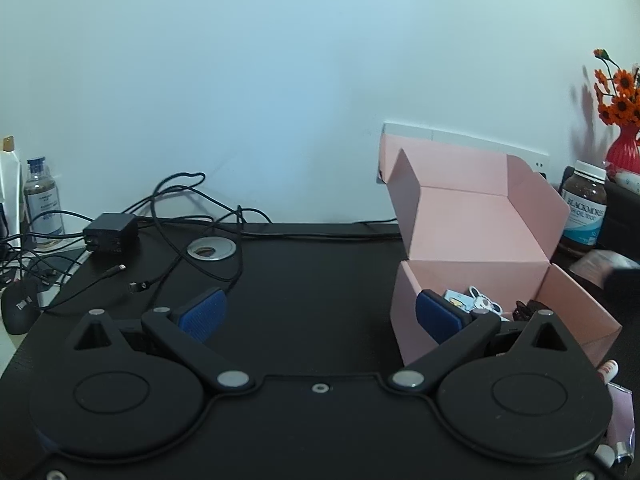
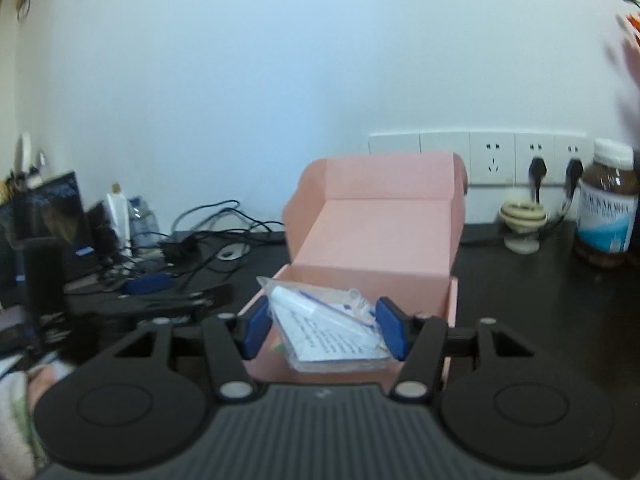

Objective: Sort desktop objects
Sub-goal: 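Lift the bag with the right gripper over the pink box, then lower the bag into the pink box and open the right gripper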

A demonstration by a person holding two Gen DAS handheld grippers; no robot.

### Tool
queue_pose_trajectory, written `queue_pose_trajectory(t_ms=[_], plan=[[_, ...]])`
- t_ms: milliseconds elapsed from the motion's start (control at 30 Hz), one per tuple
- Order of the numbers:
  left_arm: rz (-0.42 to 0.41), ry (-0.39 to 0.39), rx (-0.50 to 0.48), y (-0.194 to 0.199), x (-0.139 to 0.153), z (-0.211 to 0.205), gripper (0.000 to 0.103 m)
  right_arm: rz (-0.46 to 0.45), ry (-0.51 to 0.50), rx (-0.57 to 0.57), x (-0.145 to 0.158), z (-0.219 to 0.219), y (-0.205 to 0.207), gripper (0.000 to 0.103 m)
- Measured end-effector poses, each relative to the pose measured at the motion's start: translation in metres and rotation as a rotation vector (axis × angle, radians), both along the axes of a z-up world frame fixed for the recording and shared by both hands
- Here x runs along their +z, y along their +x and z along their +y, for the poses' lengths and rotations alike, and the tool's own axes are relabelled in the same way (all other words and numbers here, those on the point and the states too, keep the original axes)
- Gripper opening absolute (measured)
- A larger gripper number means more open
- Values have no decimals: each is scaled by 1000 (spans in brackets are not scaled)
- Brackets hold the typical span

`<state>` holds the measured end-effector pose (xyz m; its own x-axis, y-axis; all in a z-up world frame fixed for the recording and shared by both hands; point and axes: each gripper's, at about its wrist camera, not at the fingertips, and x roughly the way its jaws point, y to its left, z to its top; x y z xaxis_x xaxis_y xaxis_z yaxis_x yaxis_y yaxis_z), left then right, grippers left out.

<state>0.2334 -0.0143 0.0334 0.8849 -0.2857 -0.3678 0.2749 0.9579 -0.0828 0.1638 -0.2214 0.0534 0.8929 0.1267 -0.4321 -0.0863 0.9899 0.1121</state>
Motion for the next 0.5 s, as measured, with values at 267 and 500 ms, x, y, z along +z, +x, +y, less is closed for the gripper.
queue_pose_trajectory(t_ms=[267,500], plan=[[11,-15,25,7,-1,7,103,112,-86,-24,-12,11,77,56],[-8,-10,23,5,1,5,103,196,-134,-9,-22,23,107,53]])
